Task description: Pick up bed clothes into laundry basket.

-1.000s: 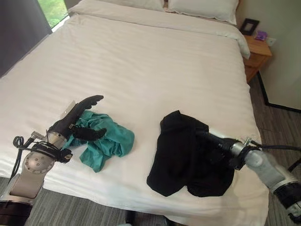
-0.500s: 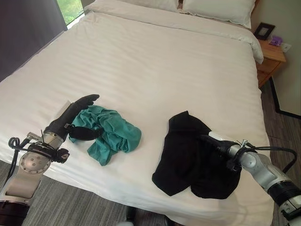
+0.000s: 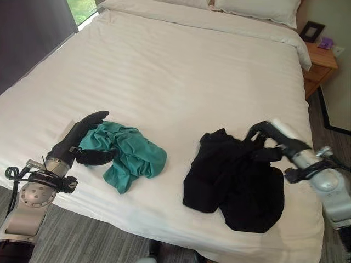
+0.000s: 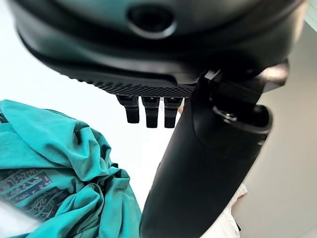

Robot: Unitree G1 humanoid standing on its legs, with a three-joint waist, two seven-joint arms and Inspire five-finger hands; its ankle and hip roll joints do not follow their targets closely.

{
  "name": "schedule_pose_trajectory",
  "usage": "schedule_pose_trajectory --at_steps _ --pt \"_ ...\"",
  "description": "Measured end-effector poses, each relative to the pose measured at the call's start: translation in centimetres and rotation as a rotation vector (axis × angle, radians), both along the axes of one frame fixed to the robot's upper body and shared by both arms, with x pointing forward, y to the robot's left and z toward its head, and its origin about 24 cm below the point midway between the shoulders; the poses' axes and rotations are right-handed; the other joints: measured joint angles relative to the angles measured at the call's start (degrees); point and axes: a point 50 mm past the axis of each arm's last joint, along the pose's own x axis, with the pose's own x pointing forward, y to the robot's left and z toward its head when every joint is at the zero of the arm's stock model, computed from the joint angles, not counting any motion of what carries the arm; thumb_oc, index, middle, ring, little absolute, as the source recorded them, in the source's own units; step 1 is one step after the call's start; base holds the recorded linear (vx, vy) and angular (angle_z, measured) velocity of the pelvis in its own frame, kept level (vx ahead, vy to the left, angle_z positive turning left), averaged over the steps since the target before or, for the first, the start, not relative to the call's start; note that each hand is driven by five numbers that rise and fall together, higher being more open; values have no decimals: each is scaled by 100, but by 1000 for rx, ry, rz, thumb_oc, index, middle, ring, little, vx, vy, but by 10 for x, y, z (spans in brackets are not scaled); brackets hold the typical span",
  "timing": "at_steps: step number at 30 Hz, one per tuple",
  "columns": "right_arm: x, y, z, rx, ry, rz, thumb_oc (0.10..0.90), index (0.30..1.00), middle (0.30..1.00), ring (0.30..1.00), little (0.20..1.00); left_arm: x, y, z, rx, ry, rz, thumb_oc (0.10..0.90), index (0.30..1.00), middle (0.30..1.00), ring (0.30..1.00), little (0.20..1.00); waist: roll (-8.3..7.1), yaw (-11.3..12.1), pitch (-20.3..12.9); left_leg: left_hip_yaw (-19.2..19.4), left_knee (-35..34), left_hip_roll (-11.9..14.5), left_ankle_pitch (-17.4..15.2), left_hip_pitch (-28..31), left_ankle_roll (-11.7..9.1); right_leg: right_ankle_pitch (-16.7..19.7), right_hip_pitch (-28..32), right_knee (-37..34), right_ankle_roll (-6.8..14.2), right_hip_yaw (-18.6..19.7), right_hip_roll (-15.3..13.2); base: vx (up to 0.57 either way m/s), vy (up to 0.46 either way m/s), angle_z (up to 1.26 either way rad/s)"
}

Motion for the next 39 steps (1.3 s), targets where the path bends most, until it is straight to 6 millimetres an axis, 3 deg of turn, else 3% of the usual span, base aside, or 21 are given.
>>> schedule_pose_trajectory --at_steps 6,10,15,19,24,27,31,35,39 --pt "-20 -49 32 220 -228 -202 400 300 300 300 300 -2 0 -7 -31 0 19 800 900 900 900 900 -49 -141 27 95 -20 21 -65 33 -20 0 -7 0 0 88 7 -1 -1 -9" --pt "-29 -64 39 313 -320 -273 400 300 300 300 300 -5 0 -13 -51 10 34 800 900 900 900 900 -80 -293 41 120 -20 31 -76 41 -4 0 -16 0 0 128 12 -7 7 -6" --pt "-35 -69 35 361 -333 -287 400 300 300 300 300 -5 0 -15 -42 11 41 800 900 900 900 900 -80 -306 41 167 -19 48 -60 49 -5 0 -29 0 0 135 24 -4 3 -3" --pt "-37 -68 26 371 -304 -290 400 300 300 300 300 -5 8 -10 71 26 61 800 900 900 900 900 -79 -275 40 163 -16 56 -60 50 -8 1 -27 1 0 134 31 0 0 0" --pt "-37 -67 19 391 -286 -288 400 300 300 300 300 -10 43 28 297 0 170 800 900 900 900 900 -85 -263 43 175 -18 60 -64 70 -15 4 -11 1 1 134 33 0 0 0" --pt "-38 -67 15 390 -261 -279 400 300 300 300 300 -11 51 52 423 -27 194 800 900 900 900 900 -85 -245 43 171 -18 59 -66 71 -14 4 -9 1 2 133 32 0 0 0" --pt "-37 -65 13 392 -249 -269 400 300 300 300 300 -11 54 68 479 -44 198 800 900 900 900 900 -69 -226 41 170 -17 59 -68 69 -15 4 -10 1 1 135 31 0 0 0" --pt "-35 -63 10 395 -230 -254 400 300 300 300 300 -9 52 68 483 -18 172 800 900 900 900 900 -70 -250 41 172 -14 61 -67 66 -15 4 -14 2 2 135 34 0 0 0" --pt "-31 -57 3 404 -194 -232 400 300 300 300 300 0 42 52 473 55 98 800 900 900 900 900 -68 -257 41 173 -8 58 -64 47 -19 4 -33 2 1 134 32 0 0 0"
